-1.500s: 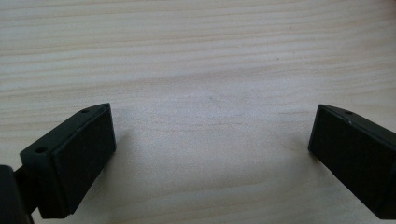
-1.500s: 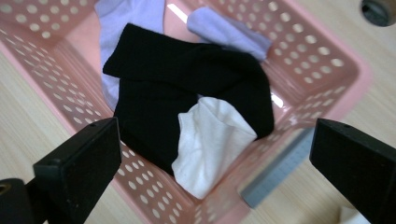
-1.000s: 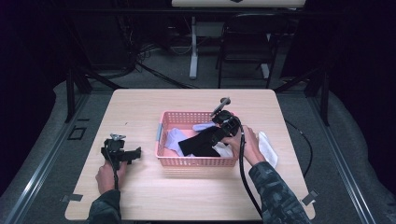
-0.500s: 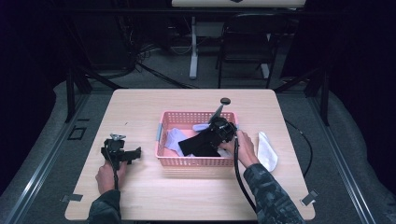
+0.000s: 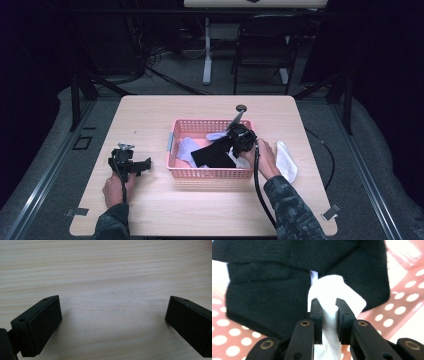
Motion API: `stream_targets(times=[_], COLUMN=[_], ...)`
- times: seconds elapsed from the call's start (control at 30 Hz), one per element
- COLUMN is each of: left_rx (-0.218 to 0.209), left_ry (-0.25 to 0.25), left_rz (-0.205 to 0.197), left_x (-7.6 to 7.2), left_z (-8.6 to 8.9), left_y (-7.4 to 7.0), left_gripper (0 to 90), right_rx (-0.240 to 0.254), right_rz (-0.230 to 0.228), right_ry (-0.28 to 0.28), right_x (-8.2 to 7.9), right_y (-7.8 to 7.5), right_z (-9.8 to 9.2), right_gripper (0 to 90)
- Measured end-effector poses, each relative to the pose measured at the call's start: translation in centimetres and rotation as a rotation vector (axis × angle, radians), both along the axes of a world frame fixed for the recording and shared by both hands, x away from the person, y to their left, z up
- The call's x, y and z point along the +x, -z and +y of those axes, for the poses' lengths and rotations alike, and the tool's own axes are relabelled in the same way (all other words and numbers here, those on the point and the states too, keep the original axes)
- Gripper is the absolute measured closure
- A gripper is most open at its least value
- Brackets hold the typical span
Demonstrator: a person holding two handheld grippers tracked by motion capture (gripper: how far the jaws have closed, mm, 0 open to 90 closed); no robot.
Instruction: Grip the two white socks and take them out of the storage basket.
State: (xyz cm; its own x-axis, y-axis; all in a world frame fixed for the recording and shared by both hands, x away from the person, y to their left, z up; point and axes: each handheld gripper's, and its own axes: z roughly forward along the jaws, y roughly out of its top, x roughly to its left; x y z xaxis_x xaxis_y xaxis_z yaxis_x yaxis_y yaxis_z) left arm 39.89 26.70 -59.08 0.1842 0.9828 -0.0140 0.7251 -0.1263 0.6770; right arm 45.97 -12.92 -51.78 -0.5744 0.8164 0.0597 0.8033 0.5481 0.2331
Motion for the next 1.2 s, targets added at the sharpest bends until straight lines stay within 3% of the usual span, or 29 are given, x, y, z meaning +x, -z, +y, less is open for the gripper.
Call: stream_targets(times=[0.03,0.27,0.4,0.43,1.2], left_rx=[0.0,-0.003,-0.003,-0.003,-0.003], left_ry=[0.0,-0.003,-0.003,-0.003,-0.003], left_rz=[0.0,-0.003,-0.002,-0.002,-0.003], left_x=[0.0,0.0,0.0,0.0,0.0], left_z=[0.0,0.0,0.0,0.0,0.0], left_y=[0.0,0.0,0.0,0.0,0.0], left_gripper=[0.7,0.7,0.7,0.7,0.7], right_rx=[-0.019,0.035,0.03,0.061,0.124], right_rz=[0.01,-0.038,-0.038,-0.05,-0.145], right_ry=[-0.023,-0.018,-0.046,-0.036,-0.092], right_x=[0.1,-0.5,-0.6,-0.8,-1.7], right_y=[-0.5,-2.7,-3.7,-4.0,-10.5], right_z=[-0.2,-0.3,-0.4,-0.2,-0.3], right_gripper=[78.0,78.0,78.0,78.0,78.0])
